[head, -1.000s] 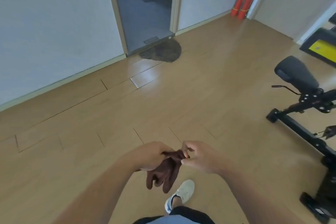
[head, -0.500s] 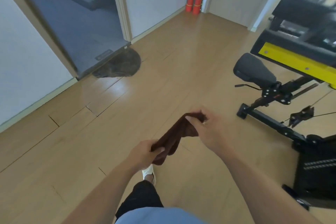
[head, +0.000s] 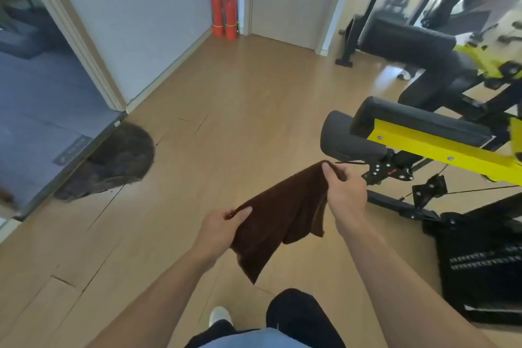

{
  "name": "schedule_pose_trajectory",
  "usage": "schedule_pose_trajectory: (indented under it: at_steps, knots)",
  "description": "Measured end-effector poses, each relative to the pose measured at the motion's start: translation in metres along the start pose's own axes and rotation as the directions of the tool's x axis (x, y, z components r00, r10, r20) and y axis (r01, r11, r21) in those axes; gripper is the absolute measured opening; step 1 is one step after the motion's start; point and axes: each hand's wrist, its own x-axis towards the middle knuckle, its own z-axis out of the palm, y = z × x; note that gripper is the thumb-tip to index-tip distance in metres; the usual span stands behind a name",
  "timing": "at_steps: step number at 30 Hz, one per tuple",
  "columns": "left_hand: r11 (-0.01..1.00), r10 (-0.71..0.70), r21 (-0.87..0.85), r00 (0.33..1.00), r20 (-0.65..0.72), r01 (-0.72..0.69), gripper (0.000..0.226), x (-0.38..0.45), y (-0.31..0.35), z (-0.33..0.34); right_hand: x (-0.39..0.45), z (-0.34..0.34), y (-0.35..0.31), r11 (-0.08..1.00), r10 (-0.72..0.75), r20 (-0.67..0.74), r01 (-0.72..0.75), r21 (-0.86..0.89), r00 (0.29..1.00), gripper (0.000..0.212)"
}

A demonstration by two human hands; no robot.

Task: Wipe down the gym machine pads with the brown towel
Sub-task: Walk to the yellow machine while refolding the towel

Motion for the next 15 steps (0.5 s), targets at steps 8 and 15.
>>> schedule_pose_trajectory:
  at_steps: [8, 15]
  knots:
    - [0.902, -0.235, -0.346, 0.966, 0.103, 0.257, 0.034, 0.182, 0.108, 0.053, 0.125, 0.08, -0.001, 0.994, 0.055, 0.198, -0.034, -0.107, 0.979, 0.013]
    - [0.85, -0.316, -0.406, 0.942, 0.116, 0.336, 0.034, 0.29, 0.203, 0.081, 0.226, 0.124, -0.026, 1.0, 0.003, 0.273, -0.003, 0.0, 0.962, 0.009]
